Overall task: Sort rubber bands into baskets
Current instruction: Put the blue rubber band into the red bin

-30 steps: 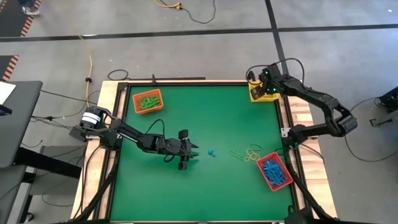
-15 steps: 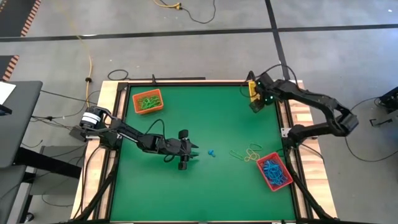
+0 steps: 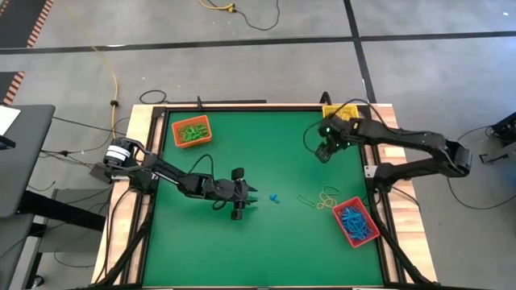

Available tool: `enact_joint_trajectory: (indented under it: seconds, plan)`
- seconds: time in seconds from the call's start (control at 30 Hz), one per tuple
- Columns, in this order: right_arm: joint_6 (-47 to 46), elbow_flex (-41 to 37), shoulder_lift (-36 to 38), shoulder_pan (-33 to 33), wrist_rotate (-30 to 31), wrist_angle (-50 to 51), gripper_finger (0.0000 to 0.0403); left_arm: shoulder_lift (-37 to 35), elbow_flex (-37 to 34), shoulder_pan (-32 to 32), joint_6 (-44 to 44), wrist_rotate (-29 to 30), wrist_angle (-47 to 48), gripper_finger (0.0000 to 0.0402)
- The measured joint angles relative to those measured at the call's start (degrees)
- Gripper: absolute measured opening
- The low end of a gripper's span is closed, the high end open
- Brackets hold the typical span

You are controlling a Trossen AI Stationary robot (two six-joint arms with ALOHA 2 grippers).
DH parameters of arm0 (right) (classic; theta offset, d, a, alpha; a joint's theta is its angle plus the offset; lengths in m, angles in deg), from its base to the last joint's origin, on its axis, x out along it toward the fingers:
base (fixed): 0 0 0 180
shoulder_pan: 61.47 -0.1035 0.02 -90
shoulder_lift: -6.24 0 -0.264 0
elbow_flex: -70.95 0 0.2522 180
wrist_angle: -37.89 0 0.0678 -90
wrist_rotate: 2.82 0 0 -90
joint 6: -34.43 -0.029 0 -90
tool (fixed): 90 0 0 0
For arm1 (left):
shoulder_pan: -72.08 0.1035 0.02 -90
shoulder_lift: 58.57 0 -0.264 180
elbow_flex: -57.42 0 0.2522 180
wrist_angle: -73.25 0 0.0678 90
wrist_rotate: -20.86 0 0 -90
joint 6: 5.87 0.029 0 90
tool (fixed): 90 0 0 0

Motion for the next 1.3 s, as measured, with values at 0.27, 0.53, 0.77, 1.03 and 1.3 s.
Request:
enact_joint_trajectory:
  seconds: [0.27,0.53,0.77,1.03,1.3]
  plan:
    - [-6.2,0.0,-0.2,-15.3,-0.1,-0.6,0.0226,0.0,0.0,0.0,0.0,0.0,0.0,0.0160]
    - [-11.9,0.0,-2.9,-29.4,0.3,-5.9,0.0226,0.0,0.0,0.0,0.0,0.0,-0.1,0.0160]
    - [-10.8,0.0,-10.3,-38.7,1.4,-20.1,0.0226,0.0,0.0,0.0,0.0,0.0,-0.2,0.0160]
    - [-5.6,0.0,-23.5,-42.4,1.4,-37.8,0.0226,0.0,0.0,0.0,-0.1,0.0,-0.3,0.0160]
    - [-4.0,0.0,-31.2,-39.5,4.2,-47.6,0.0226,0.0,0.0,0.0,-0.6,0.0,-0.3,0.0160]
